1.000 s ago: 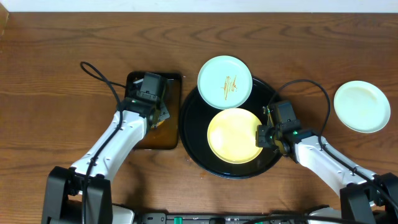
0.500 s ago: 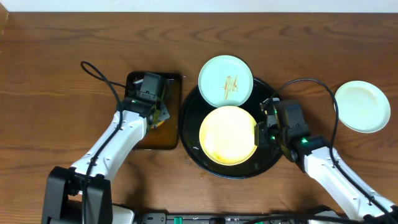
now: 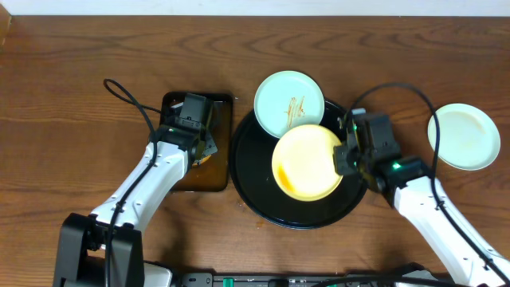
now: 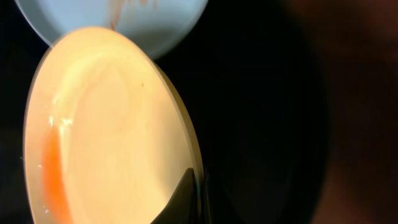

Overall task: Clean dirty plates on tray and stack at the side
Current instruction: 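Lift the yellow plate with right gripper and carry it right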

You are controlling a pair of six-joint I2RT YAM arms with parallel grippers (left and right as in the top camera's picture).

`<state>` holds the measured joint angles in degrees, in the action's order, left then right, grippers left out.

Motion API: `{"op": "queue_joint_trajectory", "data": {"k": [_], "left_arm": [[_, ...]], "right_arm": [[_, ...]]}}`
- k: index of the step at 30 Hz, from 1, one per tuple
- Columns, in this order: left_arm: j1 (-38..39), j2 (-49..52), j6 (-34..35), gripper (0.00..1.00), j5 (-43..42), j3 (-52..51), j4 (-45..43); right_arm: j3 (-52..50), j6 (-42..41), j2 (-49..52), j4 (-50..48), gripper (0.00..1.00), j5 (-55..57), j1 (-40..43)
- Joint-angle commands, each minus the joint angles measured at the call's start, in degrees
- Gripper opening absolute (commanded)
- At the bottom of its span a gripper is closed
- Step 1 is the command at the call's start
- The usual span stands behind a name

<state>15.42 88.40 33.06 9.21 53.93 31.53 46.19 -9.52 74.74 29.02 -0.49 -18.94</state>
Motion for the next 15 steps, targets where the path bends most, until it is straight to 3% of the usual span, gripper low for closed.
{"op": "queue_joint_trajectory", "data": {"k": [1,7,15], "left_arm": [[-0.24,-0.31,-0.48,0.08,0.28,-0.24,0.15],[-0.24,-0.31,-0.48,0.08,0.28,-0.24,0.17],[-0.24,-0.31,-0.48,0.08,0.28,-0.24,0.17]], "right_arm": [[6.71,3.02,-0.61,2.84,0.01,5.16,-0.39],[11.5,8.24,-0.61,6.25,0.01,12.94,-1.03],[12.68,13.07,-0.63,6.36,0.01,32.04,-7.13]]}}
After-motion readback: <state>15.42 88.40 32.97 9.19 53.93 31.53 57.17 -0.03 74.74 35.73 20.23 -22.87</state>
